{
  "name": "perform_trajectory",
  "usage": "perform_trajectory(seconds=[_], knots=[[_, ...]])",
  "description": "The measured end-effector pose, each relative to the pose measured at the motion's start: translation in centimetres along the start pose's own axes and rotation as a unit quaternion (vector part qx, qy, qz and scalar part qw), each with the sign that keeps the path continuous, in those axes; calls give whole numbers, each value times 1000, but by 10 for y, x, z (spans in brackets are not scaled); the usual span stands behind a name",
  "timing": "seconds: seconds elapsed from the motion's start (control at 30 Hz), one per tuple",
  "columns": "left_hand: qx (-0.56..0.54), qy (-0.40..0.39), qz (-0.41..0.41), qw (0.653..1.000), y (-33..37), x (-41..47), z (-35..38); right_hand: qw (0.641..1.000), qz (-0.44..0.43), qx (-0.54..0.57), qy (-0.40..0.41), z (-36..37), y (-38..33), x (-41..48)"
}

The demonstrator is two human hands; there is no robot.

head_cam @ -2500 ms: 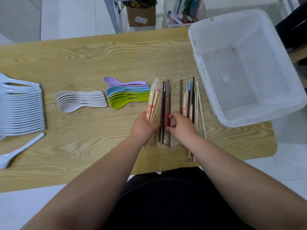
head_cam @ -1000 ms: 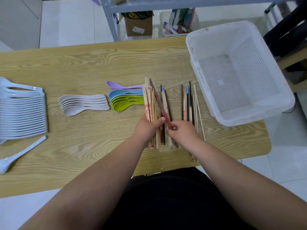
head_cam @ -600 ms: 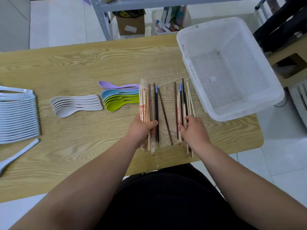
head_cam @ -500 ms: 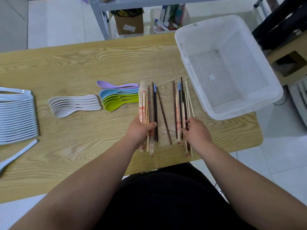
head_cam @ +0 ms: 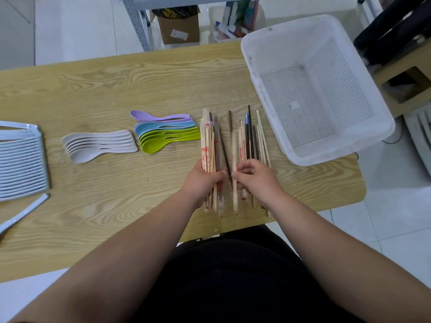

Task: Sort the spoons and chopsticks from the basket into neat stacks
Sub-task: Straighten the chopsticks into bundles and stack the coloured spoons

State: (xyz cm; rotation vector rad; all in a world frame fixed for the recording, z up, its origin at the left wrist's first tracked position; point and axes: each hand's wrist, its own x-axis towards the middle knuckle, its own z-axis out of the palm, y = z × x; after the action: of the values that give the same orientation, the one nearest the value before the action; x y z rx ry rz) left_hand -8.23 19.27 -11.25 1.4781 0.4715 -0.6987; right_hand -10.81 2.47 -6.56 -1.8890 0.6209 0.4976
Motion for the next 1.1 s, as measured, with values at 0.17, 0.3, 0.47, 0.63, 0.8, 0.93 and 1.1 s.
perform_trajectory(seconds=[0.17, 0.3, 0.47, 0.63, 0.8, 0.93, 1.1], knots=[[-56, 5, 12, 998, 0, -1, 3, 997, -27, -8, -66, 12, 1, 3], [-23, 38, 11, 999, -2, -2, -4, 984, -57, -169, 10, 3, 6, 14], [-3, 43, 2, 999, -3, -3, -10, 947, -44, -314, 41, -4, 16, 30], [12, 43, 0, 999, -3, -4, -15, 918, -67, -387, 43, 7, 3, 35], [-1, 52, 9, 999, -4, -3, -18, 924, -26, -380, 43, 13, -6, 41], [0, 54, -2, 999, -5, -5, -21, 920, -8, -391, 22, 9, -4, 42], [4, 50, -2, 999, -4, -8, -22, 883, 45, -468, -11, 14, -17, 45]])
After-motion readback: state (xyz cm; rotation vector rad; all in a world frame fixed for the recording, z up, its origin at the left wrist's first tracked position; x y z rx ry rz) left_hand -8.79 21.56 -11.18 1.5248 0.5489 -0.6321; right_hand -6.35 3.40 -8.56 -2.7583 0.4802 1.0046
